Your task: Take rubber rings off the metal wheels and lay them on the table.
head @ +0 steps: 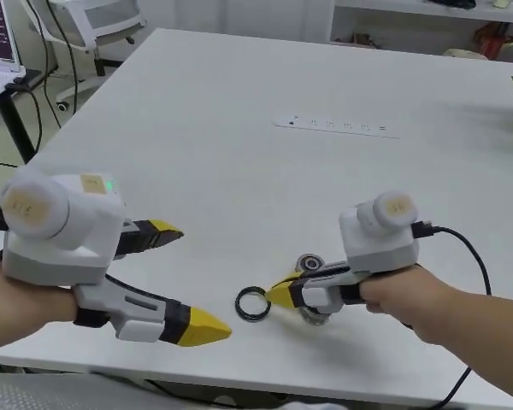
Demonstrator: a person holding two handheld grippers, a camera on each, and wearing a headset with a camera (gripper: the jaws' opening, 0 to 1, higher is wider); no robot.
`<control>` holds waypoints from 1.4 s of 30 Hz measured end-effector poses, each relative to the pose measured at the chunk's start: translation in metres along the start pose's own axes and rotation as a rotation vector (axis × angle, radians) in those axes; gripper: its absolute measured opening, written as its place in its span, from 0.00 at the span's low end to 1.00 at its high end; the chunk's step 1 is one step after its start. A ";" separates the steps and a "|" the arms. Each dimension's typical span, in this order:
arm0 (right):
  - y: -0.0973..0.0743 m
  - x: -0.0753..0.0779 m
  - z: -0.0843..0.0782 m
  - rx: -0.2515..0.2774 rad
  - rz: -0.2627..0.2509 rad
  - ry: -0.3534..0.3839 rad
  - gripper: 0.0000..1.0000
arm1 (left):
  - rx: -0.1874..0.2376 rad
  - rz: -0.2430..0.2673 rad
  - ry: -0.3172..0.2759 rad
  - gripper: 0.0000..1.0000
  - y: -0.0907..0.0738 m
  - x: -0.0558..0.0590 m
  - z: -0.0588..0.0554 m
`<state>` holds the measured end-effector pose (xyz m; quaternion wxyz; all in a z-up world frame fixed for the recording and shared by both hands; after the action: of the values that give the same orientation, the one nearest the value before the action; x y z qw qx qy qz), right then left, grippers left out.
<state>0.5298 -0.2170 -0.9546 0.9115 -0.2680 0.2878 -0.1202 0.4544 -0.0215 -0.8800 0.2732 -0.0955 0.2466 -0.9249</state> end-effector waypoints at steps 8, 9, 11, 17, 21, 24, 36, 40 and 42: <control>-0.009 -0.001 0.007 0.042 -0.011 0.002 0.17 | 0.000 -0.009 0.005 0.92 0.001 0.001 0.004; -0.012 -0.002 0.009 0.051 -0.010 0.000 0.18 | -0.002 -0.011 0.007 0.92 0.001 0.001 0.005; -0.016 -0.003 0.012 0.069 -0.009 -0.002 0.19 | -0.003 -0.011 0.008 0.92 0.002 0.001 0.006; -0.028 -0.005 0.018 0.115 -0.012 -0.007 0.24 | 0.010 -0.011 0.008 0.92 0.003 0.001 0.014; -0.040 -0.006 0.024 0.154 -0.019 -0.017 0.31 | 0.012 -0.015 0.017 0.92 0.004 0.002 0.020; -0.048 -0.006 0.027 0.184 -0.025 -0.017 0.34 | 0.023 -0.013 0.013 0.92 0.004 0.001 0.024; -0.094 -0.015 0.035 0.297 -0.070 -0.074 0.50 | 0.043 -0.015 0.004 0.92 0.004 0.006 0.034; -0.105 -0.019 0.032 0.310 -0.083 -0.100 0.53 | 0.058 -0.014 -0.005 0.93 0.002 0.008 0.038; -0.109 -0.023 0.029 0.309 -0.091 -0.121 0.55 | 0.063 -0.013 -0.008 0.93 0.001 0.009 0.039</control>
<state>0.5212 -0.2866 -0.8631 0.9512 -0.1443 0.1979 -0.1878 0.4597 -0.0429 -0.8464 0.2712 -0.0921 0.2156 -0.9335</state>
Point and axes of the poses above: the centre of the closed fingertips' face, and the gripper's own axes: y roughly forward along the fingers, x roughly to its right, z roughly out of its top, the point moved 9 cm from there along -y, roughly backward along the fingers, and after that the axes turned 3 degrees about y, right-handed, at the moved point
